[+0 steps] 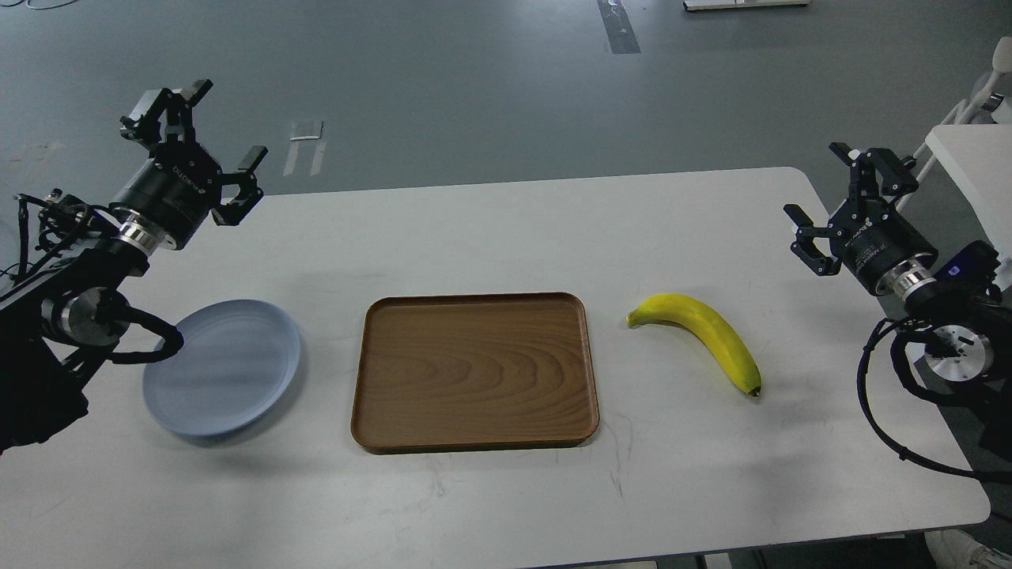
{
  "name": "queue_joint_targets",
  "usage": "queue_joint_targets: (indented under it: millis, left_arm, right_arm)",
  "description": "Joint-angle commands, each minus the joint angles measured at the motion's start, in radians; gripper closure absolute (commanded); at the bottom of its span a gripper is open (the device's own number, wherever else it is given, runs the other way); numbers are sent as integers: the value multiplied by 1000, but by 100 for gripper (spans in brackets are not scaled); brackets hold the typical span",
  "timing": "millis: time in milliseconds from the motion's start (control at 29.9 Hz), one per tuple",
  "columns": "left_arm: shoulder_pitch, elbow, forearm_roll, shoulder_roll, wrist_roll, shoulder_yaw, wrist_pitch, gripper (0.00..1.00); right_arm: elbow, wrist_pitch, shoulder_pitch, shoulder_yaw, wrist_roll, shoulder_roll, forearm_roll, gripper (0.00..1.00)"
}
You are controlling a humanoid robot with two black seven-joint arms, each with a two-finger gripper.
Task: Place banana on plate with both arms
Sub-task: 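Reach the left gripper down to the edge of the light blue plate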
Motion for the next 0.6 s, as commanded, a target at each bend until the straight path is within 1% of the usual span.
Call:
queue_joint_targets:
  millis: [0,234,335,435,535,569]
  left_arm:
    - [4,0,0,-2,0,0,0,0]
    - [4,3,8,15,0,15,0,0]
    - [-7,54,11,29,0,12,0,0]
    - [-14,78,22,58,0,18,0,0]
    - [-39,61,178,108,0,31,0,0]
    - [-57,23,301,143,0,28,0,0]
  right_arm:
    - [-1,0,-1,0,0,5,-2,0]
    - [1,0,2,-2,0,-4,-3,0]
    - [4,0,7,-2,0,-7,-5,0]
    - [9,0,16,-3,0,-21,-14,0]
    - [18,0,43,-51,0,-36,-32,0]
    - [18,0,75,-86,0,-38,-46,0]
